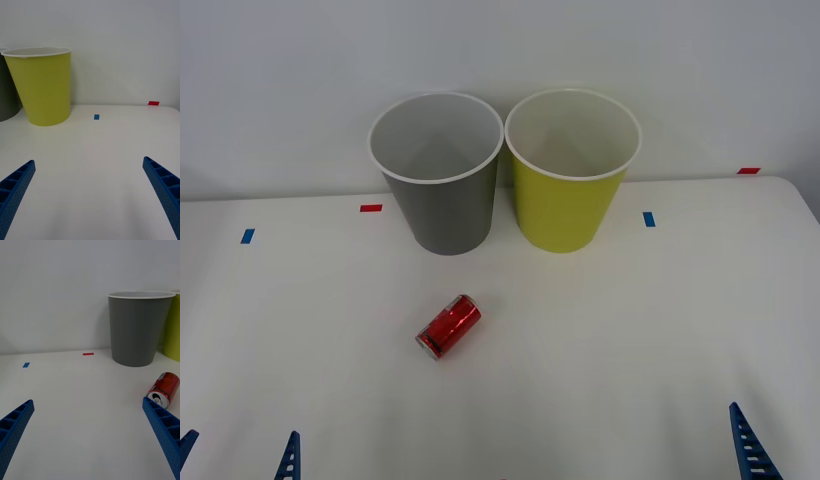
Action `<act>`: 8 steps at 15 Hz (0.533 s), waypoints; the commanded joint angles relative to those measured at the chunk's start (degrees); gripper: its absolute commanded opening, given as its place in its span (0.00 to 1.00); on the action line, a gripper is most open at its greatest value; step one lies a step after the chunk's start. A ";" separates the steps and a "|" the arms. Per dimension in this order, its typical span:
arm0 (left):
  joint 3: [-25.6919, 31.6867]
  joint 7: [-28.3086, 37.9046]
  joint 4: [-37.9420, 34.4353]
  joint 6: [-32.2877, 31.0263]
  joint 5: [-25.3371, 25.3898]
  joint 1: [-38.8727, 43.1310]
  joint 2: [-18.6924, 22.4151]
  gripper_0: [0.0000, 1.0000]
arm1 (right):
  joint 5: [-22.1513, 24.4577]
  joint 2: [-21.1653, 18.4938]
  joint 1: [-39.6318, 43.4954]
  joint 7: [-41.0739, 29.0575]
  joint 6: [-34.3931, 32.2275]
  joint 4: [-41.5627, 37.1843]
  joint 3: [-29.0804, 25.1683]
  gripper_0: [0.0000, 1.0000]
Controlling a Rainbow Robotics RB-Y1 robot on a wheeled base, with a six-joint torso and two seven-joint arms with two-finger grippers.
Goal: Put cans in the gray bin and PET bottles in the light green bin.
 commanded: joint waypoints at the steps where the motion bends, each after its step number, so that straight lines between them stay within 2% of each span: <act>1: 0.00 0.00 0.00 0.00 0.00 0.00 0.00 1.00 | 0.00 0.00 0.00 0.00 0.00 0.00 0.00 1.00; 8: 0.00 0.00 0.00 0.00 0.00 0.00 0.00 1.00 | 0.00 0.00 0.00 0.00 0.00 0.00 0.00 1.00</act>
